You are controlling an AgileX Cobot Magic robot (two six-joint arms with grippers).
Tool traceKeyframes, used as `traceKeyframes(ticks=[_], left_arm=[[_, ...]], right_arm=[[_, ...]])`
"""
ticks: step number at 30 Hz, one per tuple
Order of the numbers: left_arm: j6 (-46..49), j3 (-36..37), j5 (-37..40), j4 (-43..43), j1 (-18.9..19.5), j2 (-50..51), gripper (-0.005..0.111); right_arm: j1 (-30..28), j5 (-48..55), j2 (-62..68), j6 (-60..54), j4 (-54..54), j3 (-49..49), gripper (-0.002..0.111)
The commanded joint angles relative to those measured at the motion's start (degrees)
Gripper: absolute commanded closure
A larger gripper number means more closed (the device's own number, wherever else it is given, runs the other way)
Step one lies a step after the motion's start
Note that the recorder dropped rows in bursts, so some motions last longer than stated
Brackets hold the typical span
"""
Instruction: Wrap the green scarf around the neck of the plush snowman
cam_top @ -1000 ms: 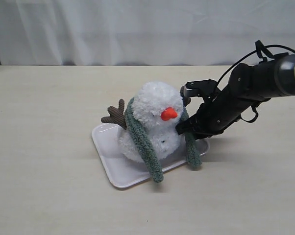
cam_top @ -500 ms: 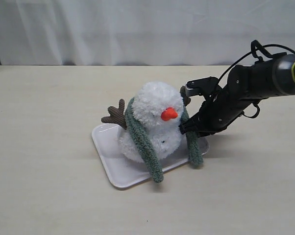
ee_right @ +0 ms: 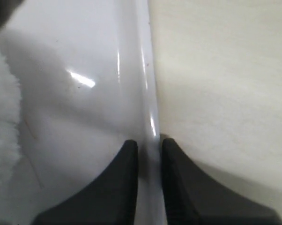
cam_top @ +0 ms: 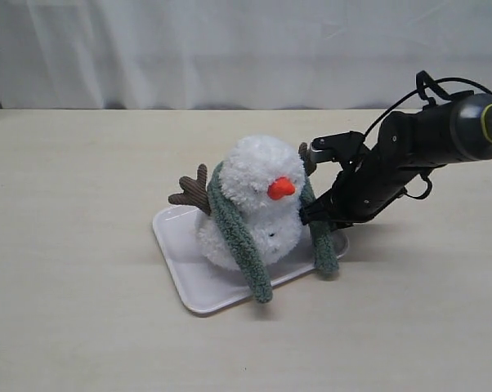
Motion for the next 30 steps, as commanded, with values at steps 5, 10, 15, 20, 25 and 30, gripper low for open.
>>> traceKeyframes(ticks=[5, 10, 15, 20, 25, 30], left_arm=[[-0.05, 0.18, -0.92, -0.04, 0.06, -0.1, 0.107], [-0.05, 0.18, -0.92, -0.04, 0.06, -0.1, 0.107], [-0.05, 0.18, -0.92, -0.04, 0.06, -0.1, 0.107], [-0.05, 0.18, -0.92, -0.04, 0.06, -0.1, 0.107], [-0.05, 0.18, -0.92, -0.04, 0.06, -0.1, 0.107], [-0.05, 0.18, -0.92, -0.04, 0.06, -0.1, 0.107]], right_arm=[[0.0, 2.3, 1.3, 5.77, -0.37, 0.42, 0.104], [0.0, -2.04, 1.04, 15.59, -0.37, 2.14, 0.104], [0.0, -10.14, -2.16, 20.64, 2.13, 9.46, 0.104], [0.0, -14.24, -3.83, 17.69, 5.92, 14.27, 0.104], [0.0, -13.57, -3.98, 17.46, 5.92, 14.15, 0.104], [0.0, -12.57, -5.99, 14.65, 5.92, 13.8, 0.091]])
